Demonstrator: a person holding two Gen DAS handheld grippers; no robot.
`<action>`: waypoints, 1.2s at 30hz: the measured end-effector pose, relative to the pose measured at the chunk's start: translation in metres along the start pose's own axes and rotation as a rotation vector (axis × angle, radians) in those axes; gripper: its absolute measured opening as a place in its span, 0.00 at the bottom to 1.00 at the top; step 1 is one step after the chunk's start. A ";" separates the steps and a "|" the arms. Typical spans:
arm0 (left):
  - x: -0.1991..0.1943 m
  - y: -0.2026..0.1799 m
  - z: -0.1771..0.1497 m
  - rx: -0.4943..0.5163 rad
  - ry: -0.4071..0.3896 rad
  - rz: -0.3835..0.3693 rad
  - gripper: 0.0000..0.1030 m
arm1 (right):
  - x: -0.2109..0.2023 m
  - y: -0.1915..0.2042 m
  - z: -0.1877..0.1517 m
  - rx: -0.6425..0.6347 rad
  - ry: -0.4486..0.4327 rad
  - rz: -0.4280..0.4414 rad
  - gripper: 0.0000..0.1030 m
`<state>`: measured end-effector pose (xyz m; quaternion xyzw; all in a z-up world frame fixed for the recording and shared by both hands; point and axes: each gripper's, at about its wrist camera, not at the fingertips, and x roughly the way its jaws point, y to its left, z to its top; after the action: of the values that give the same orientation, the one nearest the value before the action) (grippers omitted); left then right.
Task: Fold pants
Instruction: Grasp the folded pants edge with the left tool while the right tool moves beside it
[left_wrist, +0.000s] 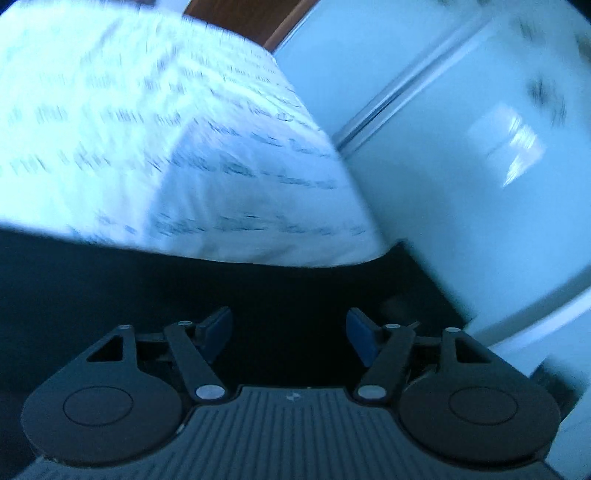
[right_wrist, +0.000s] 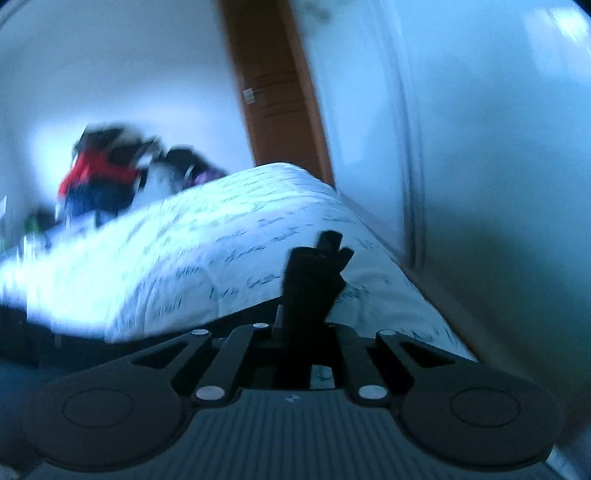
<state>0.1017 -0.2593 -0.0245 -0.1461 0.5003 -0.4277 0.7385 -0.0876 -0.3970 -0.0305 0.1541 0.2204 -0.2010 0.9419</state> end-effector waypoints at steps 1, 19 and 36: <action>0.002 0.002 0.002 -0.040 0.004 -0.050 0.73 | 0.000 0.009 -0.001 -0.052 0.002 -0.006 0.05; 0.061 0.006 0.017 -0.174 0.104 -0.100 0.23 | -0.023 0.113 -0.048 -0.706 -0.104 -0.036 0.05; 0.035 -0.006 -0.004 0.053 -0.022 -0.014 0.11 | -0.027 0.134 -0.056 -0.757 -0.065 -0.037 0.06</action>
<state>0.1005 -0.2888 -0.0439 -0.1349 0.4795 -0.4442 0.7447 -0.0701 -0.2504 -0.0385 -0.2152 0.2520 -0.1271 0.9349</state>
